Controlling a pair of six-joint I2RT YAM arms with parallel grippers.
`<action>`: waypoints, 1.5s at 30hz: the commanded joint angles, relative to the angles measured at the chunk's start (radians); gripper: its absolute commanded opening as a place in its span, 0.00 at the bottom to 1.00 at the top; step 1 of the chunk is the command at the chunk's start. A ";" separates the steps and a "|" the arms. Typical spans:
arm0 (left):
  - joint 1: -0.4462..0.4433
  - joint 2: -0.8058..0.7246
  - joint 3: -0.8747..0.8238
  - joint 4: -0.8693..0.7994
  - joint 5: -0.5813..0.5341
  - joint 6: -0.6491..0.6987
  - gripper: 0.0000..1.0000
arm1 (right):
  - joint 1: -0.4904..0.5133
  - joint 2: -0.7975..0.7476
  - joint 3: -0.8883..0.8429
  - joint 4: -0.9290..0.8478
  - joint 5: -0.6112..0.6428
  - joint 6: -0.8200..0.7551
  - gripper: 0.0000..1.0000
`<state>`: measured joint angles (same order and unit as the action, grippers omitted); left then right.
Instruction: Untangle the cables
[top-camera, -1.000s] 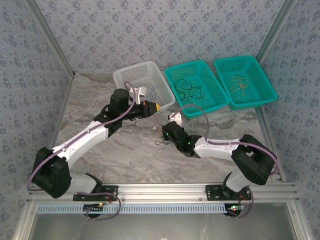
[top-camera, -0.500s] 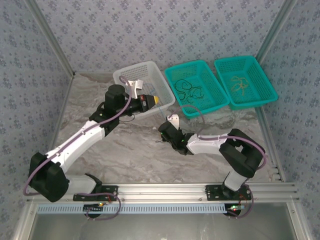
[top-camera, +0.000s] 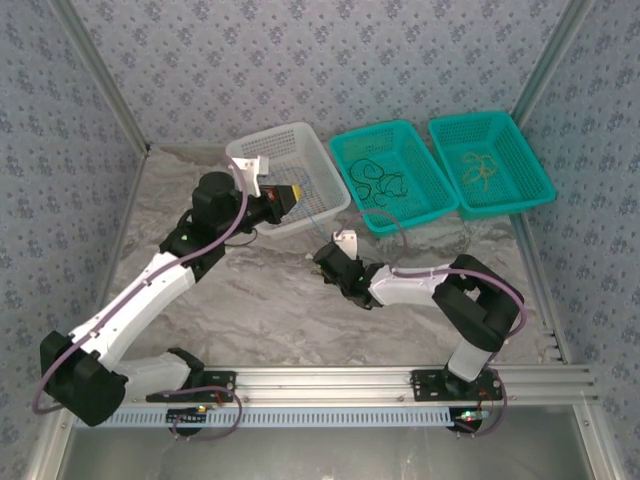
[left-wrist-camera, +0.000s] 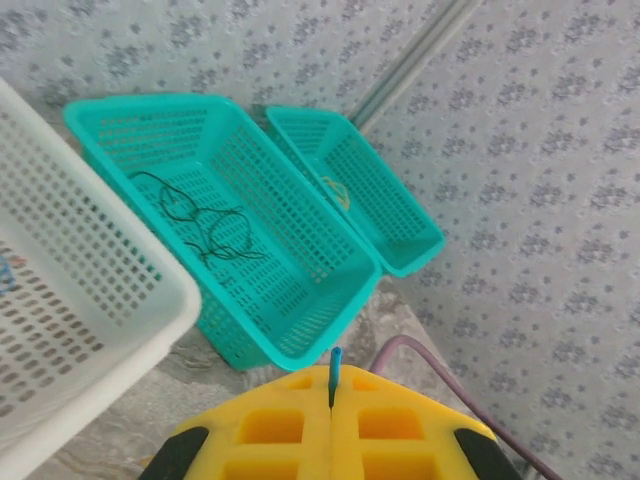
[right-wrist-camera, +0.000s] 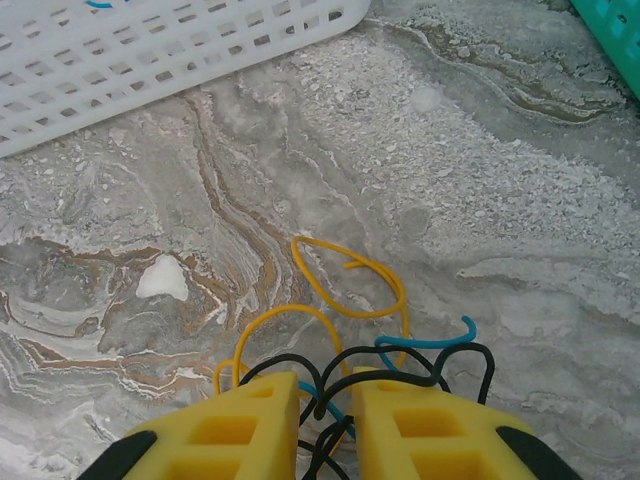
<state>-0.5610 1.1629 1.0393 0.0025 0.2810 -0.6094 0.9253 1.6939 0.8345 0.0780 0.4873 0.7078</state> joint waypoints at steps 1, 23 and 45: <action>0.016 -0.048 0.026 -0.047 -0.140 0.036 0.00 | -0.003 0.015 0.017 -0.078 0.029 0.011 0.24; 0.351 -0.207 -0.004 -0.451 -0.454 -0.130 0.00 | -0.094 -0.099 -0.092 -0.217 0.047 -0.059 0.24; 0.490 -0.235 -0.015 -0.571 -0.490 -0.153 0.00 | -0.175 -0.207 -0.190 -0.251 0.005 -0.042 0.44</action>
<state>-0.0776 0.9367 1.0340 -0.5507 -0.1917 -0.7536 0.7631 1.5120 0.6601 -0.1436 0.4915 0.6403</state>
